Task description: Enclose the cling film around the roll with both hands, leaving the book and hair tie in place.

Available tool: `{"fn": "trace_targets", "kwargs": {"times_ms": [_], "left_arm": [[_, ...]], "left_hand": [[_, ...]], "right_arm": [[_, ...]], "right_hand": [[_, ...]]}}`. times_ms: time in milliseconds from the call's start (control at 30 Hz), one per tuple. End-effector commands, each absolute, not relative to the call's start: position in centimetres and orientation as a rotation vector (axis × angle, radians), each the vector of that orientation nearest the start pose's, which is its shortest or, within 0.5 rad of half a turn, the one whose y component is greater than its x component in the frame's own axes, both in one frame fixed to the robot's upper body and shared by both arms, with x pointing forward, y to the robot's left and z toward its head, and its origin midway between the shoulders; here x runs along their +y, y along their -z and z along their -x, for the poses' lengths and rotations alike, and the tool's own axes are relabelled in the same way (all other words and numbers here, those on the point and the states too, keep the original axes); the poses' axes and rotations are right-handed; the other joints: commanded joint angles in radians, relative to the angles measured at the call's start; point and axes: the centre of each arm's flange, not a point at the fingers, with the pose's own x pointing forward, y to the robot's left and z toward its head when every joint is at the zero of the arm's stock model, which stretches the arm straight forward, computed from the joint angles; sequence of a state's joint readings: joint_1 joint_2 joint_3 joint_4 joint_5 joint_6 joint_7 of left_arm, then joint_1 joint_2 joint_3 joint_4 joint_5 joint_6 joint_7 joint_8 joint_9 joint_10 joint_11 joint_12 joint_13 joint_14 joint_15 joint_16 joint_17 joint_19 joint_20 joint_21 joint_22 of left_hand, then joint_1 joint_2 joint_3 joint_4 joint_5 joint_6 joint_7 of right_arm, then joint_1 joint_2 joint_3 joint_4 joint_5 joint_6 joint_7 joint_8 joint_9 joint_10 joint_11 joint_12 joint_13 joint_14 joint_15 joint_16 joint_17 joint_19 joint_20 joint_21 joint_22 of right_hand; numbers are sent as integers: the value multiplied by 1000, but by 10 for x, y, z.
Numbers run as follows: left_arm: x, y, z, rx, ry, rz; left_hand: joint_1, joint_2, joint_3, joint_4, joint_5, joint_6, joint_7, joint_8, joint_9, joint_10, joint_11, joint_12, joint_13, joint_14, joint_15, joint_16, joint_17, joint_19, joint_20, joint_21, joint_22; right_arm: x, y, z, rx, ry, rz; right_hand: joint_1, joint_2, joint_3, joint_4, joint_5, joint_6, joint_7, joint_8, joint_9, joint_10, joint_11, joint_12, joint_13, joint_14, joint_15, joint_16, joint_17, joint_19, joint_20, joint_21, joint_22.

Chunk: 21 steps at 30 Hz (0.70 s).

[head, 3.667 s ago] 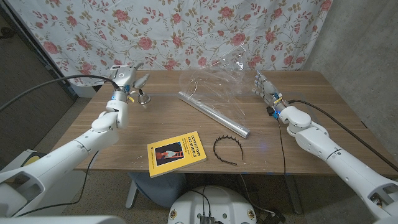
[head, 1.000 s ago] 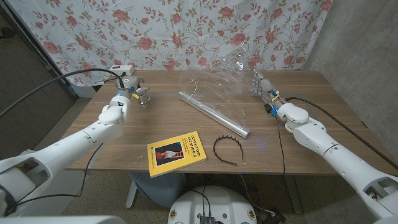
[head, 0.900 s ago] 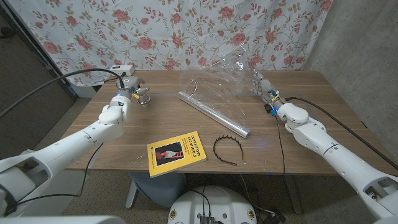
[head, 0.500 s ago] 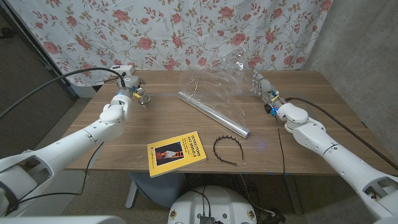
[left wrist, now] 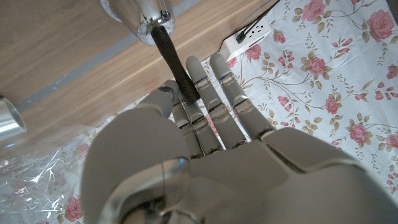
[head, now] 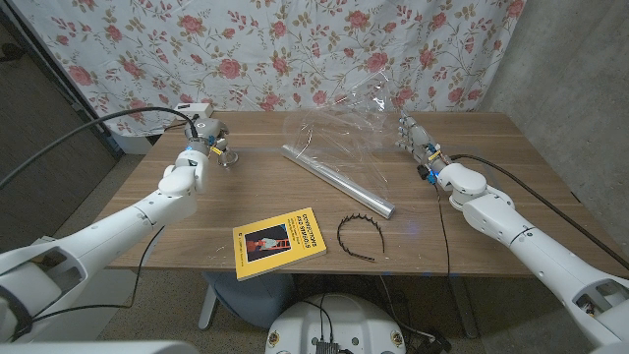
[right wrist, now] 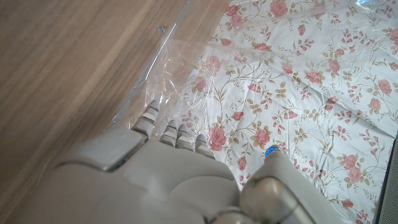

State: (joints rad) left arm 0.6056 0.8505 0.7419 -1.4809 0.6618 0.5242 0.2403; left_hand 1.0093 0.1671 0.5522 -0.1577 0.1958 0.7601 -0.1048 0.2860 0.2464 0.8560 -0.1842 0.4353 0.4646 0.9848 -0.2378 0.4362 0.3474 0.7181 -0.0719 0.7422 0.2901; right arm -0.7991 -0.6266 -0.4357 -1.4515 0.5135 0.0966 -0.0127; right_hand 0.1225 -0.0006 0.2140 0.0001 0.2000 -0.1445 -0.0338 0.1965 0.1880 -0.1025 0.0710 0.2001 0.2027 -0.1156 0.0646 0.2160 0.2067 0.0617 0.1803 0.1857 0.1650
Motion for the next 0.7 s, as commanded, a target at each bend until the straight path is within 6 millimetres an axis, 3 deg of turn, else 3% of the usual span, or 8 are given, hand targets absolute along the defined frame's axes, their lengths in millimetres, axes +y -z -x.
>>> {"fn": "trace_targets", "kwargs": {"times_ms": [33, 133, 267, 400, 467, 700], "left_arm": [[364, -40, -647, -375, -528, -1557], [363, -38, -647, -369, -514, -1553], [363, -36, -646, -375, -510, -1537], [364, -36, -642, -424, -513, -1507], [363, -36, -639, -461, -537, -1491], [361, -41, -626, -584, -606, -1449]], "left_hand": [[42, 22, 34, -11, 1, 22, 46, 18, 24, 14, 24, 17, 27, 28, 2, -20, -21, -6, -26, 45, 15], [59, 19, 43, -15, -3, 45, 63, 29, 33, 10, 31, 18, 38, 38, 0, -28, -33, 12, -33, 73, 20], [76, 14, 48, -15, -13, 54, 58, 36, 44, 8, 42, 18, 50, 50, 3, -37, -49, 48, -54, 113, 27], [97, 8, 55, -13, -20, 58, 64, 43, 58, -1, 63, 11, 67, 79, 4, -45, -72, 113, -107, 174, 31], [113, 0, 56, -18, -17, 68, 82, 45, 57, -3, 73, 7, 73, 98, 2, -44, -79, 130, -128, 198, 31], [142, -12, 55, -24, -12, 79, 111, 44, 52, -6, 90, -12, 60, 121, 2, -43, -87, 153, -142, 230, 30]], "right_arm": [[-273, -4, -643, -524, -234, 238], [-273, -5, -643, -526, -236, 239], [-274, -5, -642, -527, -235, 238], [-274, -5, -641, -524, -235, 240], [-274, -5, -641, -526, -238, 239], [-273, -6, -640, -531, -244, 239]], "right_hand": [[-1, 10, 1, -9, -3, 6, 1, 6, 3, 0, -2, 6, 1, -6, 3, -5, 6, 3, 7, 3, 6], [-1, 10, 1, -10, -3, 9, 1, 7, 3, 0, -2, 6, 1, -6, 4, -4, 6, 3, 6, 4, 6], [0, 11, 1, -10, -3, 14, 0, 8, 3, 1, -2, 6, 1, -5, 3, -4, 6, 3, 6, 4, 6], [0, 12, 2, -10, -3, 15, 0, 8, 3, 2, -2, 6, 1, -5, 3, -4, 6, 3, 7, 4, 6], [0, 13, 2, -11, -3, 16, 0, 8, 3, 2, -2, 6, 1, -5, 3, -4, 6, 4, 7, 4, 6], [-1, 14, 2, -11, -3, 17, 0, 8, 3, 1, -1, 6, 1, -5, 3, -4, 6, 8, 5, 5, 6]]}}
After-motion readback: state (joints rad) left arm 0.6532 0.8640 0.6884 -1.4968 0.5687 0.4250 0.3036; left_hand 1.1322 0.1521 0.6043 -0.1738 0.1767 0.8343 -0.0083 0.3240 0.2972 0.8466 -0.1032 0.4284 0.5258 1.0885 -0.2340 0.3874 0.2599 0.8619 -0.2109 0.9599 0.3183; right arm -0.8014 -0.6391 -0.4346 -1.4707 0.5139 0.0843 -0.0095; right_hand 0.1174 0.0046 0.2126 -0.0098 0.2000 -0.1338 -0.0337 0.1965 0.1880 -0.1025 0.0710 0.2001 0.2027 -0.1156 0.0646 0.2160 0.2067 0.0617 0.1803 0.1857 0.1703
